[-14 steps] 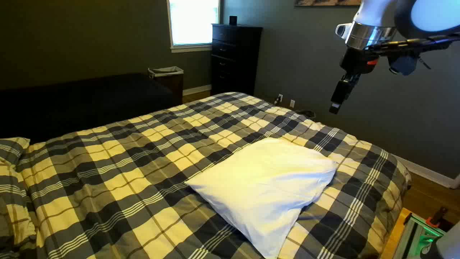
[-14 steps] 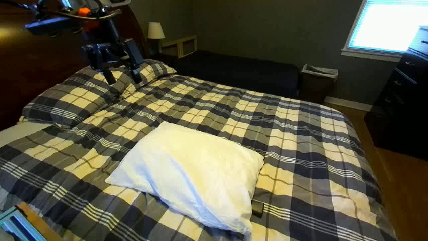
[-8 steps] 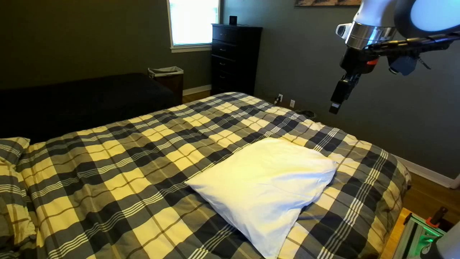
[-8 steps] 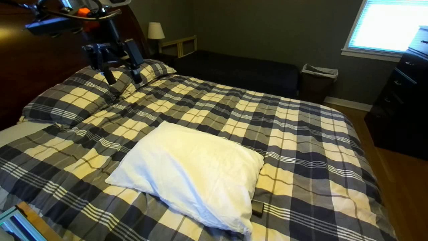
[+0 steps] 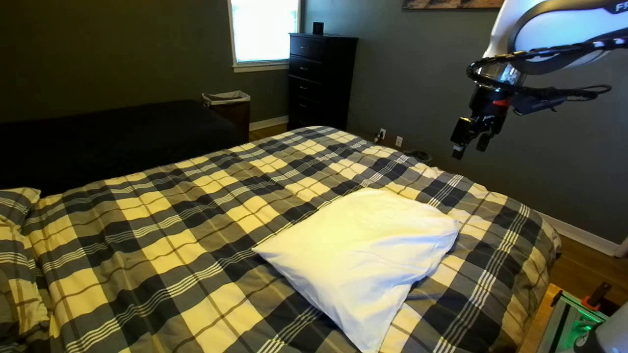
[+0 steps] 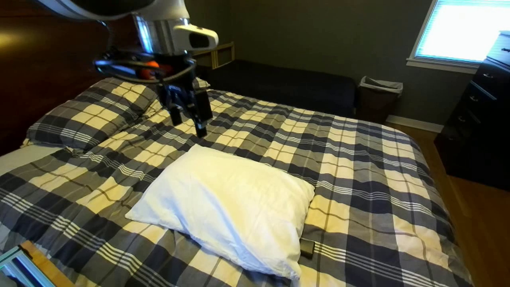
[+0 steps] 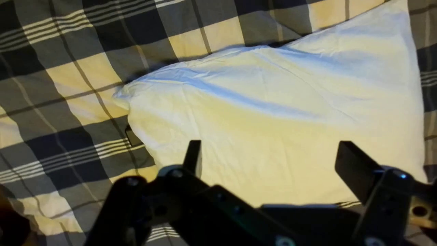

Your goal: Put the remote on the pillow

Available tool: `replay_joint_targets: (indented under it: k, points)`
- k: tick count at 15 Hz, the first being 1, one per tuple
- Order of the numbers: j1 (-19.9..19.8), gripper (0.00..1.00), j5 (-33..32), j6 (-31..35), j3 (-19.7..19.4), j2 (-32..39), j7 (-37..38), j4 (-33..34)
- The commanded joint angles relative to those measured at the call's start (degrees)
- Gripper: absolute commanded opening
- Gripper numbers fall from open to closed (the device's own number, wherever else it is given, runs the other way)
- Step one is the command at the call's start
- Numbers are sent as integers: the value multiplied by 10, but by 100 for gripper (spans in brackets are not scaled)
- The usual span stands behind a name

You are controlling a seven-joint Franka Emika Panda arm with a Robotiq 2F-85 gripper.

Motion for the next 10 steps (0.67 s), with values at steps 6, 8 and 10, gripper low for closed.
replay_joint_targets:
  k: [6, 8, 10]
  points:
    - [-88, 100, 59, 111, -86, 158, 60, 32]
    - [-93, 100, 40, 109, -81, 147, 40, 22]
    - [-94, 100, 50, 109, -83, 155, 45, 29]
